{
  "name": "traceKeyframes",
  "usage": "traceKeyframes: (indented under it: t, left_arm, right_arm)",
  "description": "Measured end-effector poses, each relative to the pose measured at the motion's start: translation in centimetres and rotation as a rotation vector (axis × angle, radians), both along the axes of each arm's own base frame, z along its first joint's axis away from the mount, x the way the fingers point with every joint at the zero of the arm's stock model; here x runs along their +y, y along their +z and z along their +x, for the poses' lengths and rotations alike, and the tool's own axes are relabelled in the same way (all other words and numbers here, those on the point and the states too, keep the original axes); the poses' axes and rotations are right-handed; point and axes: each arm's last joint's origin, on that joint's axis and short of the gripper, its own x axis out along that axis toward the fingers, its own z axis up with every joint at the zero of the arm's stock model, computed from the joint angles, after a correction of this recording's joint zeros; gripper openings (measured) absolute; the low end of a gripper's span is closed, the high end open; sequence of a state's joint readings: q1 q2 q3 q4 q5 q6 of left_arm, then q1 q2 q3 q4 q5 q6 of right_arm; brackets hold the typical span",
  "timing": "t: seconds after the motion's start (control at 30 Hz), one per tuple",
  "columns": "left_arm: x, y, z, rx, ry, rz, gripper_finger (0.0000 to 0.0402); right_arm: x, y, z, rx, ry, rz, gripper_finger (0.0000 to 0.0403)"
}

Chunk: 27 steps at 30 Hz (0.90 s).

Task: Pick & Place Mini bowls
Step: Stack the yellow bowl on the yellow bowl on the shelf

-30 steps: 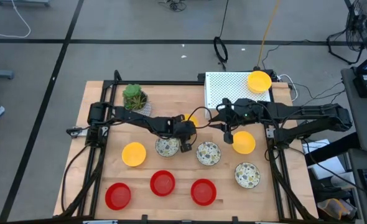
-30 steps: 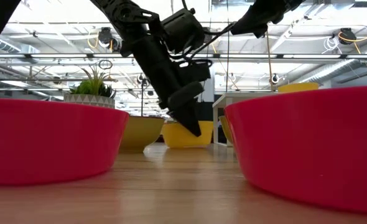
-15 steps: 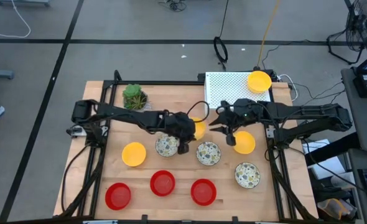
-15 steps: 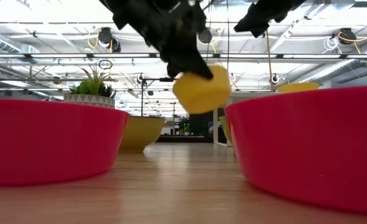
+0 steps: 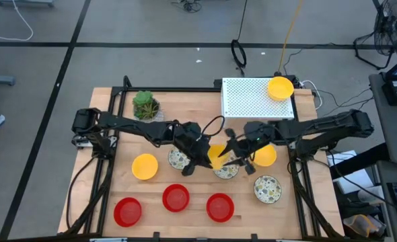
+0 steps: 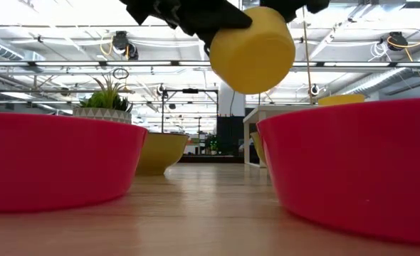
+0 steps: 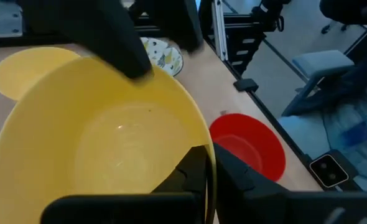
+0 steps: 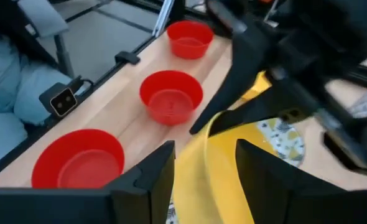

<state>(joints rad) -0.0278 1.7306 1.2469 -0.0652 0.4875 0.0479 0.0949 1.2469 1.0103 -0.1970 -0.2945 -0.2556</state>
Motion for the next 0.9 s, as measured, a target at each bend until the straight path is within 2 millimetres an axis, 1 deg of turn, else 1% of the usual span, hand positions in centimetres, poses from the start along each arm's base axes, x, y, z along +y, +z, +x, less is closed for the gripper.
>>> traceKeyframes:
  t: [0.1,0.27,0.4,0.5,0.6,0.63,0.8,0.9]
  left_arm:
    - [-0.3,0.0,0.0,-0.001,-0.009,0.0,0.0006]
    - [-0.4,-0.1,-0.1,0.017,-0.019,-0.005,0.0012]
    - [-0.5,-0.2,-0.1,0.012,-0.038,0.001,0.0007]
    - [-0.8,-0.1,-0.2,-0.002,-0.068,0.006,0.0006]
    - [-1.1,-0.1,-0.1,-0.026,-0.077,0.035,0.002]
    - [-1.1,0.0,-0.1,-0.036,-0.072,0.047,0.0026]
    - [-1.5,0.3,0.1,-0.075,-0.063,0.061,0.0051]
    - [-1.7,0.4,0.2,-0.082,-0.039,0.056,0.0075]
  right_arm:
    - [0.1,-1.0,0.7,0.051,0.005,0.009,0.0162]
    - [0.5,-2.1,1.2,0.126,0.096,0.113,0.0147]
    - [0.6,-2.1,1.2,0.138,0.123,0.16,0.0114]
    - [0.6,-2.0,1.3,0.135,0.121,0.175,0.0074]
    - [0.6,-2.0,1.3,0.139,0.124,0.175,0.0023]
    - [0.6,-2.0,1.2,0.141,0.128,0.175,0.0013]
    - [0.7,-2.1,1.2,0.165,0.115,0.207,0.0004]
    - [0.7,-2.1,1.2,0.175,0.099,0.224,0.0002]
